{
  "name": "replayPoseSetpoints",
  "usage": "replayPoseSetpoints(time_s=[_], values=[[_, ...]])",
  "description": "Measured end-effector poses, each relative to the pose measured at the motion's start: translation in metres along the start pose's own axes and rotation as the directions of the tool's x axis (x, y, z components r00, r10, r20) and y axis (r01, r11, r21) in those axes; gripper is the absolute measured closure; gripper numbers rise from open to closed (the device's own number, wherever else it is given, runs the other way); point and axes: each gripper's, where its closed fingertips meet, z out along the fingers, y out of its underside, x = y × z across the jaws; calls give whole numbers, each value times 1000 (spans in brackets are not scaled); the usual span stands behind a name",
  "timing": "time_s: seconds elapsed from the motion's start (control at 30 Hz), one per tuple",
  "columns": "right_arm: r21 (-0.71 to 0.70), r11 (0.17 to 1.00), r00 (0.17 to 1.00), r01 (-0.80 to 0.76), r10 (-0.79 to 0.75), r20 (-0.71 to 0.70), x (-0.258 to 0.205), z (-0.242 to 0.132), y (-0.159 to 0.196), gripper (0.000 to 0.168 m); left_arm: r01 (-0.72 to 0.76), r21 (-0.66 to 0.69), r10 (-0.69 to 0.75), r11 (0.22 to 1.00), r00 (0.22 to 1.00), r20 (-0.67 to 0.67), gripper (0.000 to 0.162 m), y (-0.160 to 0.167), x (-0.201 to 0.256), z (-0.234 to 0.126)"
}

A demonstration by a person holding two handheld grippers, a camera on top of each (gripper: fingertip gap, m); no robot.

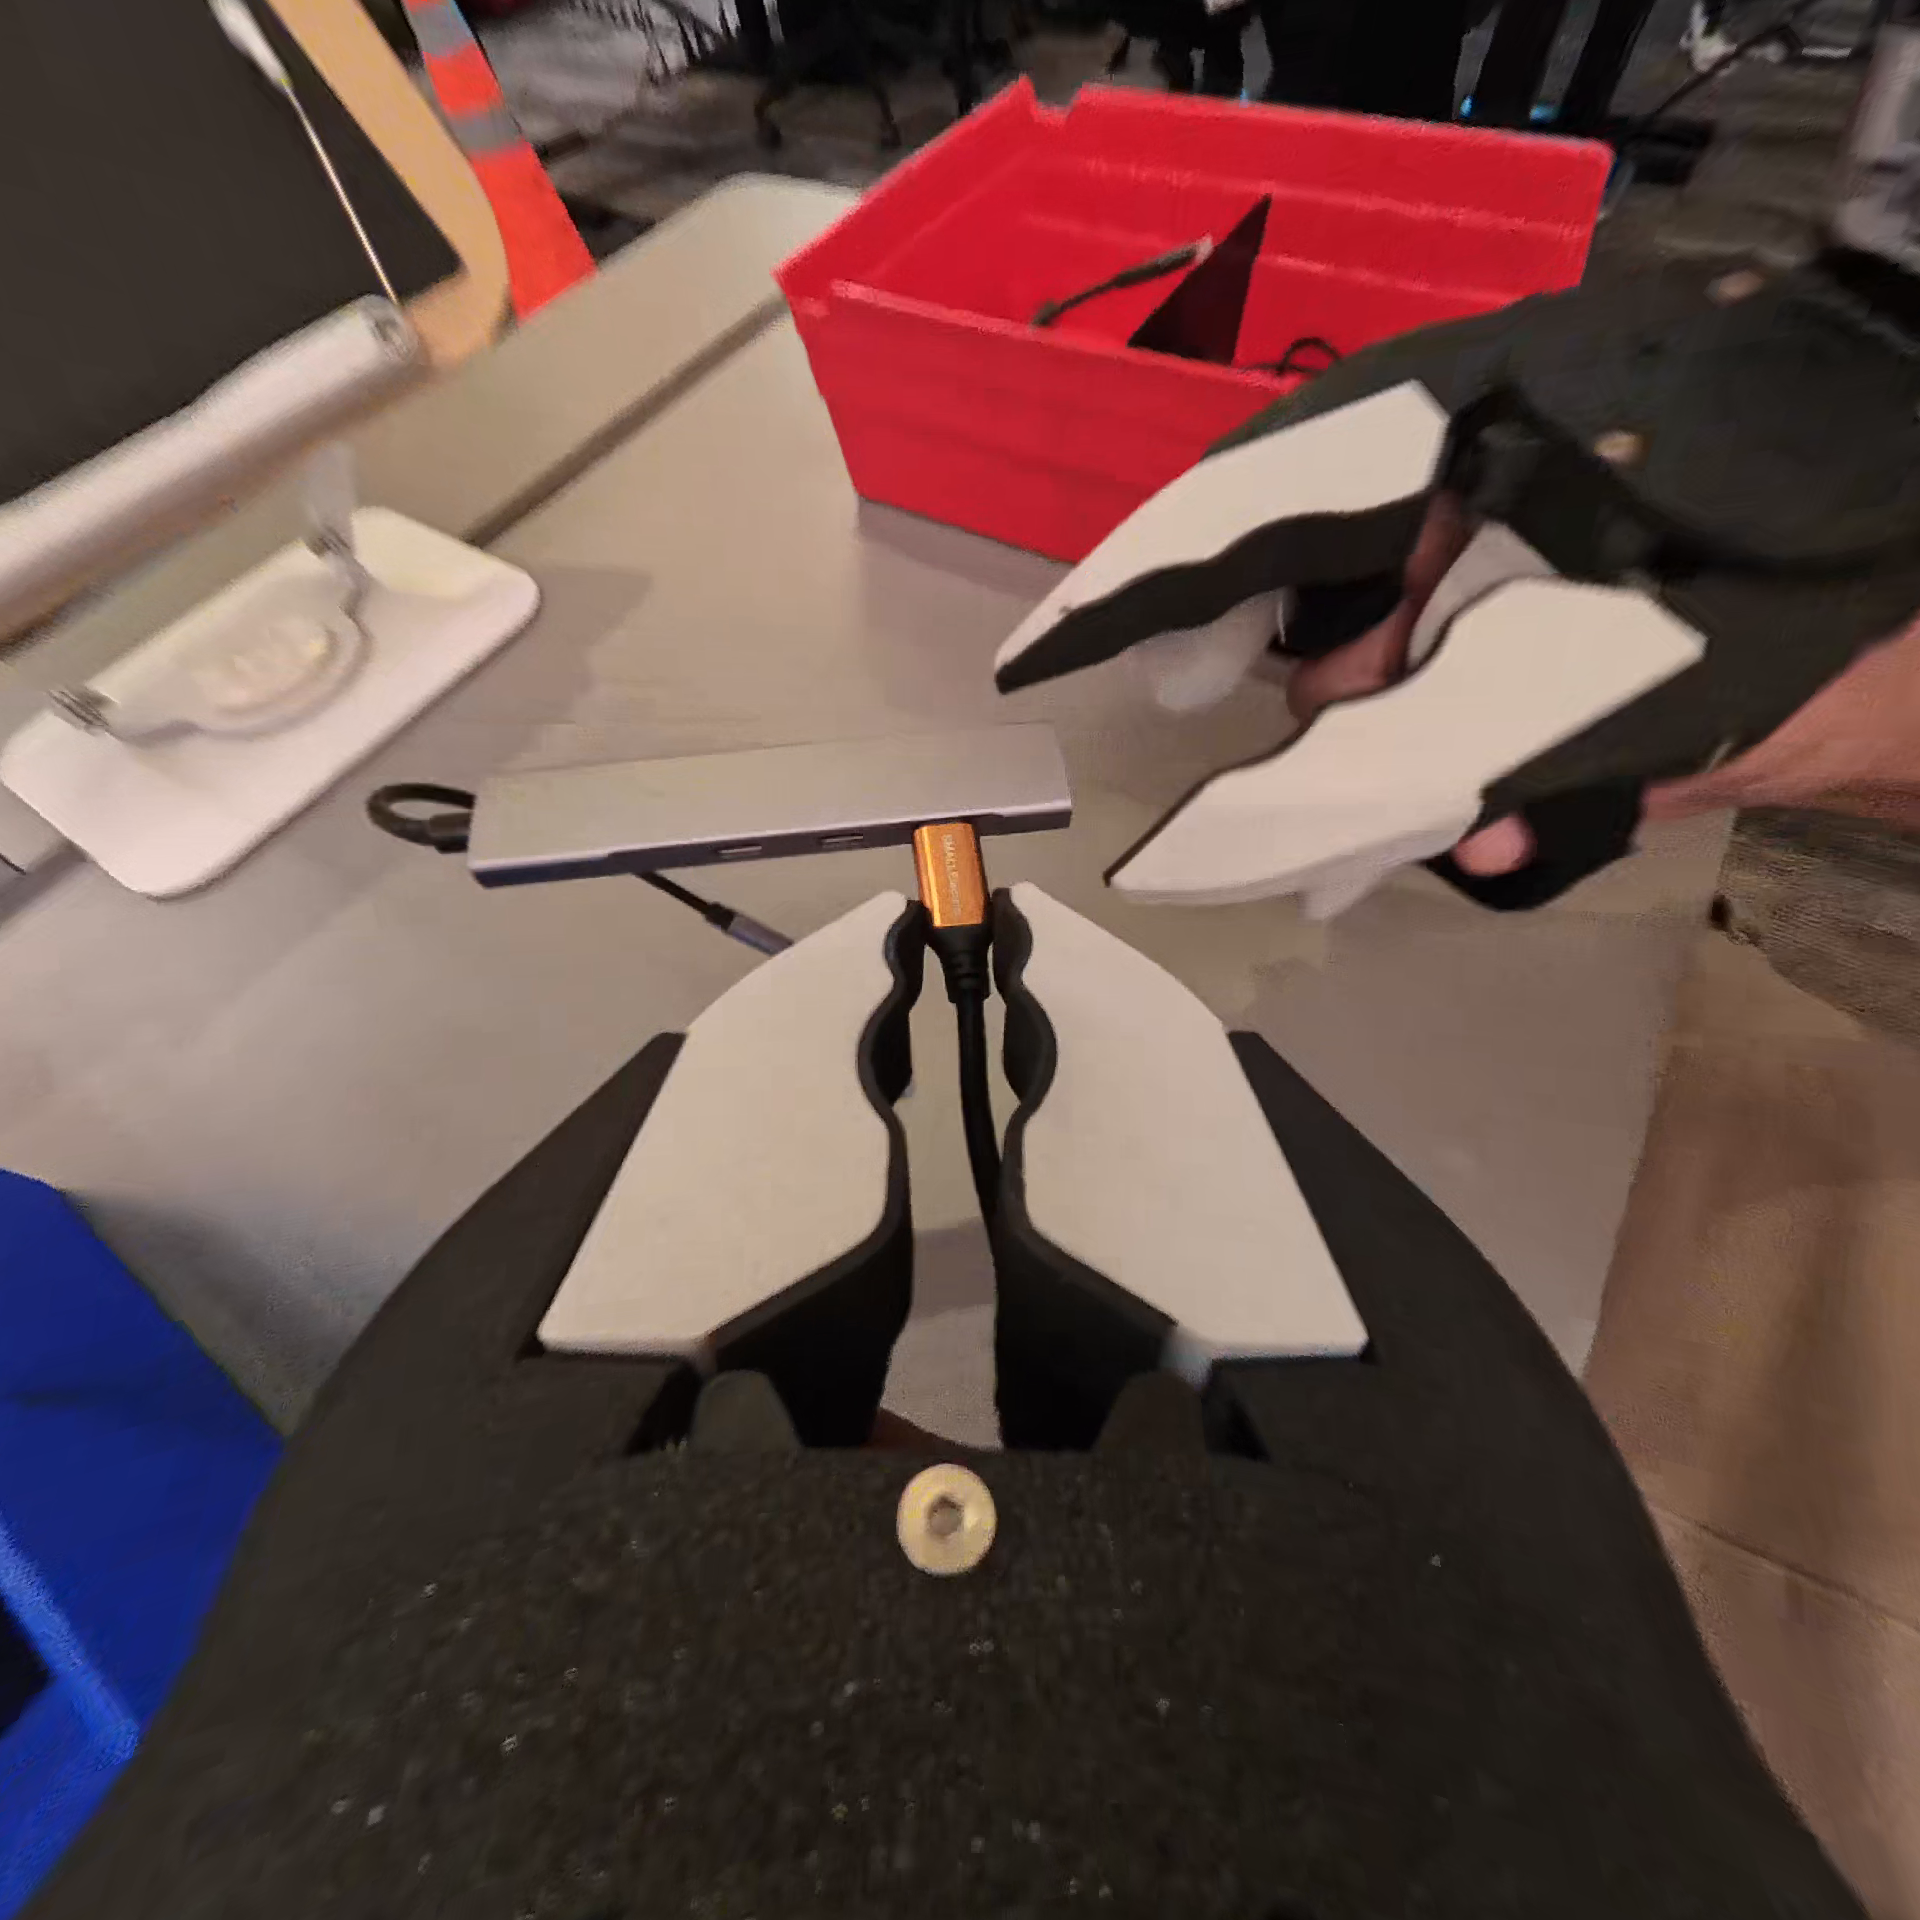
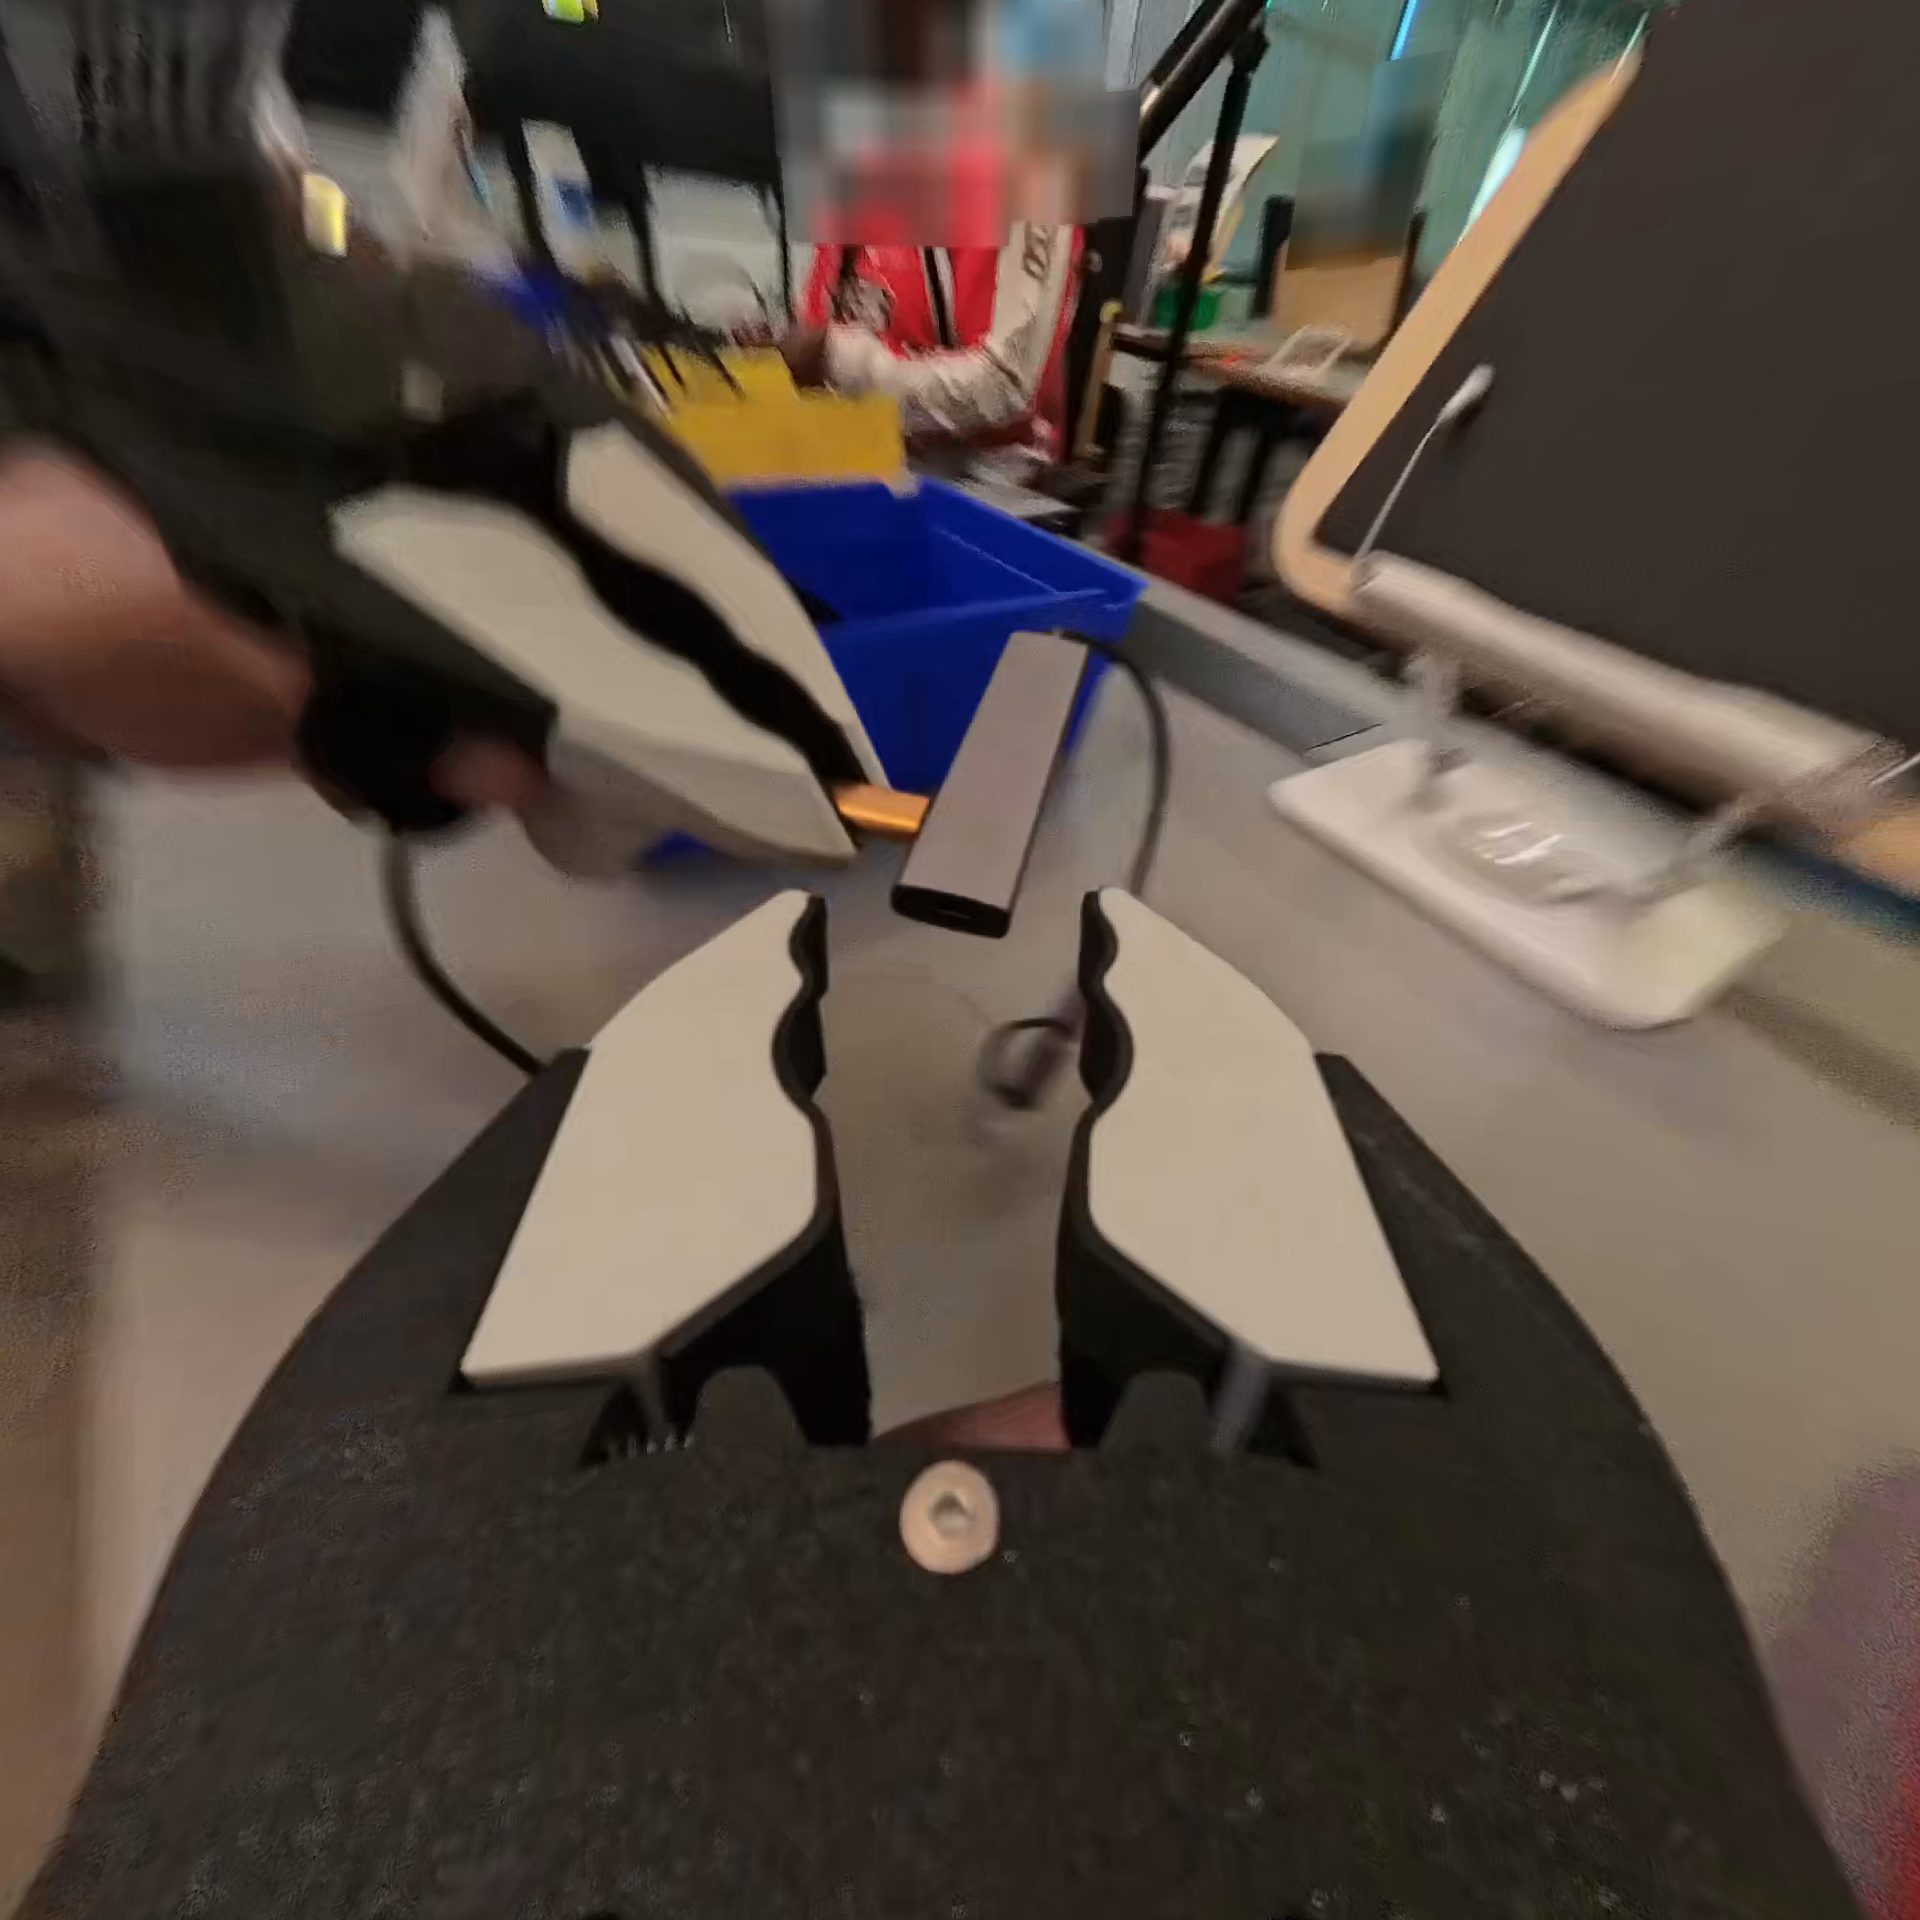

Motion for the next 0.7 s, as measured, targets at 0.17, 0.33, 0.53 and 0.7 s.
replayPoseSetpoints(time_s=[0.17, 0.33, 0.53, 0.7], values=[[-212, 684, 682, 698, -725, -95, -3, 11, 42, 127, 106, -105, -113, 989, 991, -69, 150, 24, 3, 14], [-201, 586, 576, 785, -810, -111, -2, 17, 47, 141, 112, -153, -131, 982, 984, -118, 150, 32, 16, 20], [-192, 464, 443, 865, -885, -145, 0, 14, 46, 159, 98, -161, -117, 982, 986, -118, 150, 34, 24, 24], [-255, 449, 418, 856, -893, -168, 7, 16, 47, 158, 53, -146, -62, 988, 997, -56, 150, 33, 20, 26]])
